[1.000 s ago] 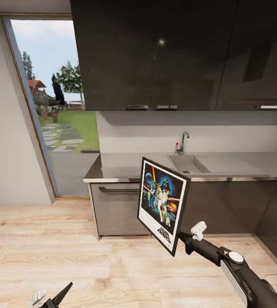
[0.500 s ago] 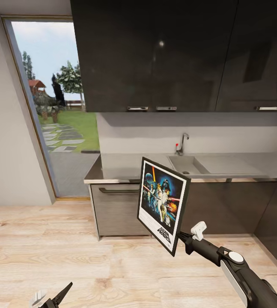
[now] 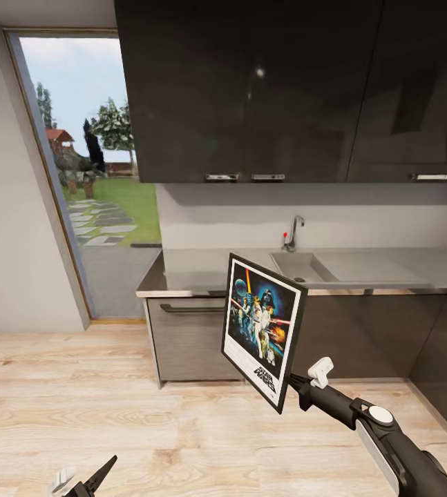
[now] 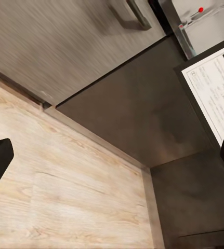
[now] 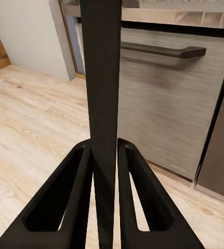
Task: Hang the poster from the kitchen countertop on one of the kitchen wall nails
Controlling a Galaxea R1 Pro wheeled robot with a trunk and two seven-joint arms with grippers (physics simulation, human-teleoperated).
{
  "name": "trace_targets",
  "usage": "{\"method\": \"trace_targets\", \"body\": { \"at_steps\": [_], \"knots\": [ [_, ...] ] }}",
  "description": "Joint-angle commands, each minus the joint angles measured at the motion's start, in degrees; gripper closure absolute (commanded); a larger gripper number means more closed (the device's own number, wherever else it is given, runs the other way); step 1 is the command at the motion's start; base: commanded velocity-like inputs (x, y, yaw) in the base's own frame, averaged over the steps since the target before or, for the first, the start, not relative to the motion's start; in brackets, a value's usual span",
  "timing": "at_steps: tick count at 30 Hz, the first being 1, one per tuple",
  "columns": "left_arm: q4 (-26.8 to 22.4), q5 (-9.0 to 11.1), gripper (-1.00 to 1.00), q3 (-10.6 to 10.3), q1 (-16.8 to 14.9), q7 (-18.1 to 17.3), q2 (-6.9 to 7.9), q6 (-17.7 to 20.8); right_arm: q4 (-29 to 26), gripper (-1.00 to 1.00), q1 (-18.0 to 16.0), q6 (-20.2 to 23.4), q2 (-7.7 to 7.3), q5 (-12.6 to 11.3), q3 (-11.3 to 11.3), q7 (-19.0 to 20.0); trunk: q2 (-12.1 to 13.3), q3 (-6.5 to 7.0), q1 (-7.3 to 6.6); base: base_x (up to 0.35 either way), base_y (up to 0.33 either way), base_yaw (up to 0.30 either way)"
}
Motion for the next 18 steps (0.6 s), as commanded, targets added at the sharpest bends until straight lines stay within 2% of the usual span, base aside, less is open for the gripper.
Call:
{"method": "trace_targets", "body": {
  "at_steps": [1, 15, 18],
  "knots": [
    [0.0, 0.4, -1.00, -0.5, 0.0, -0.1, 0.01, -0.5, 0.0, 1.00, -0.1, 0.0, -0.06, -0.5, 0.2, 0.2, 0.3, 0.07, -0.20, 0.000, 0.000, 0.000],
    [0.0, 0.4, -1.00, -0.5, -0.1, 0.0, 0.01, -0.5, 0.0, 1.00, -0.1, 0.0, -0.06, -0.5, 0.2, 0.2, 5.9, 2.58, -3.27, 0.000, 0.000, 0.000],
    [0.0, 0.4, -1.00, -0.5, 0.0, 0.0, 0.01, -0.5, 0.0, 1.00, -0.1, 0.0, -0.06, -0.5, 0.2, 0.2, 5.9, 2.58, -3.27, 0.000, 0.000, 0.000]
  ]
}}
